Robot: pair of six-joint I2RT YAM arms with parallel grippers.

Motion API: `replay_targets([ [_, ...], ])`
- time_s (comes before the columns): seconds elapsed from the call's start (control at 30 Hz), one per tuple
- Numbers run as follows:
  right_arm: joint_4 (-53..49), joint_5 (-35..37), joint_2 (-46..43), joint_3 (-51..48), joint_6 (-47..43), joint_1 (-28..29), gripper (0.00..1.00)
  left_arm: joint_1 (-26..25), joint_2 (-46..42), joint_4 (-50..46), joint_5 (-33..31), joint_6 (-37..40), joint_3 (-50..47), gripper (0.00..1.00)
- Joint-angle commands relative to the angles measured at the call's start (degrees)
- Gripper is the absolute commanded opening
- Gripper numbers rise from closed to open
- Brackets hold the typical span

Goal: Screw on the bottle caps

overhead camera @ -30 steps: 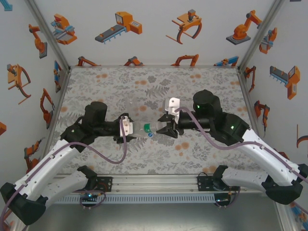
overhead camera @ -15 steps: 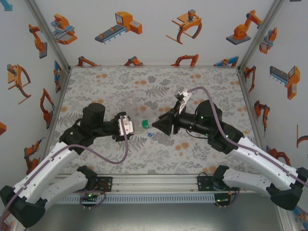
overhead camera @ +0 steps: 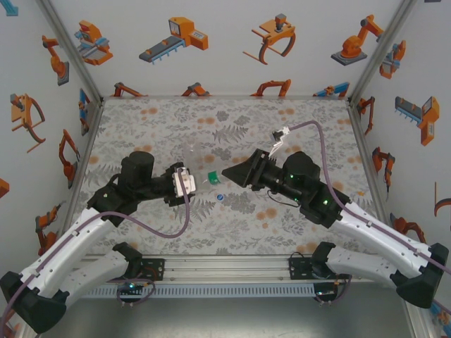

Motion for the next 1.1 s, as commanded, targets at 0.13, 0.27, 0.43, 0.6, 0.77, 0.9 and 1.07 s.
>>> replay_targets([
  [0.13,-0.4,-4.6,2.8,2.3,-2.0,0.3,0.35,-0.8,-1.2,5.9,6.2,0.0,0.5,0.0],
  [0.27,-1.8,-5.7,2.9,3.9,-5.9,0.4,0.53,-0.8,-1.1,5.8,5.7,-0.2,0.6,0.0],
  [0.43,-5.9,-3.8,1.0,6.1,-11.2,0.4,0.66,-0.8,-1.3,5.9,5.6,-0.3,0.6,0.0],
  [0.6,-12.1,-2.5,-0.6,9.6,-17.4,0.3,0.69,-0.8,-1.3,6.0,5.7,-0.3,0.6,0.0],
  [0.77,-15.0,-4.7,-2.8,12.2,-27.9,0.4,0.68,-0.8,-1.0,5.8,6.1,-0.2,0.6,0.0],
  [0.9,-17.9,-6.7,-4.4,14.4,-39.2,0.3,0.66,-0.7,-1.0,5.4,6.7,0.1,0.7,0.0],
  [1.07,-23.8,-12.8,-5.0,17.9,-57.6,0.4,0.62,-0.8,-0.8,4.5,8.7,0.5,1.0,0.0],
])
